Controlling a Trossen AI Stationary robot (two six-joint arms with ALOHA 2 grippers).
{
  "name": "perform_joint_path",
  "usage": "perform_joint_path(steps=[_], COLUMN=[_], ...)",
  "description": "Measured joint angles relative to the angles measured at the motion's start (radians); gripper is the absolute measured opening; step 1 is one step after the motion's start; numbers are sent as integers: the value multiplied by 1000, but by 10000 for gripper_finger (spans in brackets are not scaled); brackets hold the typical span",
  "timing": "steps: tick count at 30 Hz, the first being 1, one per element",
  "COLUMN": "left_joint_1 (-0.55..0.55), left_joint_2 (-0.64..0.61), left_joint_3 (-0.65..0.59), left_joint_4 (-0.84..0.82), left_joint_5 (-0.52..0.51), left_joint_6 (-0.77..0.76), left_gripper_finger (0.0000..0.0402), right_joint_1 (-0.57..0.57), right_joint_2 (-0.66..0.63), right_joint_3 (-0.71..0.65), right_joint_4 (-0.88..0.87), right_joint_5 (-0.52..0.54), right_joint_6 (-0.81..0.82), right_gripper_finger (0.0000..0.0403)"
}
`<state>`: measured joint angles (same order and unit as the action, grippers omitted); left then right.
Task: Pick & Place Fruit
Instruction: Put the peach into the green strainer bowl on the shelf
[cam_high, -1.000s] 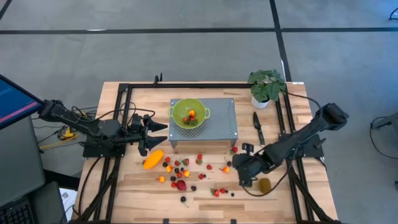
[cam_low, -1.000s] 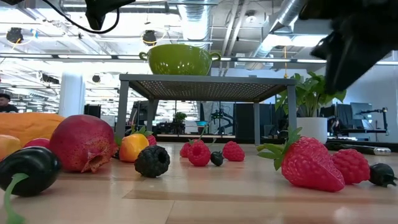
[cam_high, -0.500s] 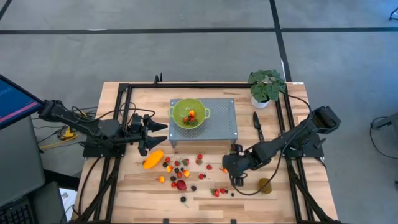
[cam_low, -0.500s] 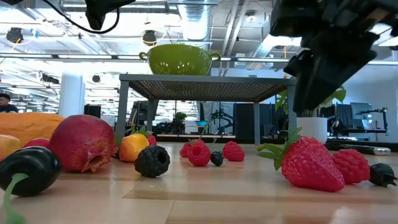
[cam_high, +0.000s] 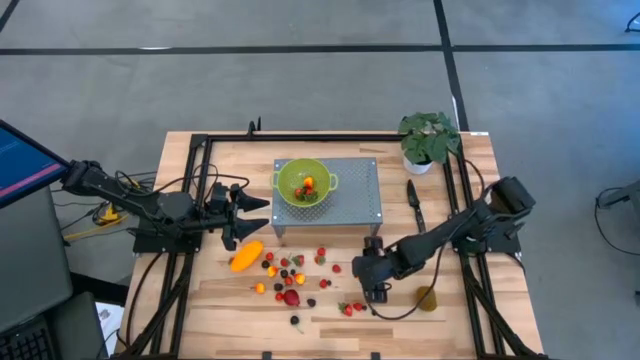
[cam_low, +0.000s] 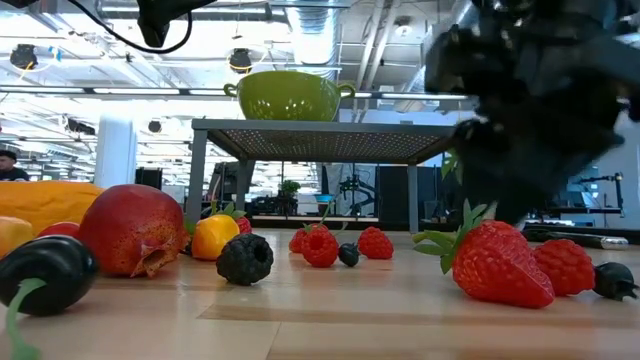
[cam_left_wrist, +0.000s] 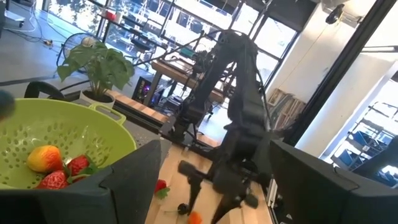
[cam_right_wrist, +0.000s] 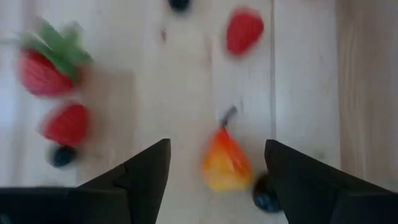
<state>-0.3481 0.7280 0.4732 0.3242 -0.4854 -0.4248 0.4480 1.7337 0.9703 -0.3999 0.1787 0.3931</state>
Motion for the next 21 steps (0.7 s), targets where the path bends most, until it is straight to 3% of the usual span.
perform_joint_path(steps=[16,21], left_joint_1=[0,0], left_joint_2=[0,0], left_joint_3=[0,0], left_joint_4=[20,22], left_joint_5=[0,0], left_joint_6=[0,0], left_gripper_finger=[291,291], right_joint_1=[0,0], right_joint_2=[72,72], right_joint_3=[5,5], right_joint_4=[-6,-6], right_joint_5=[-6,-7], right_joint_6=[0,0], right_gripper_finger=[253,226])
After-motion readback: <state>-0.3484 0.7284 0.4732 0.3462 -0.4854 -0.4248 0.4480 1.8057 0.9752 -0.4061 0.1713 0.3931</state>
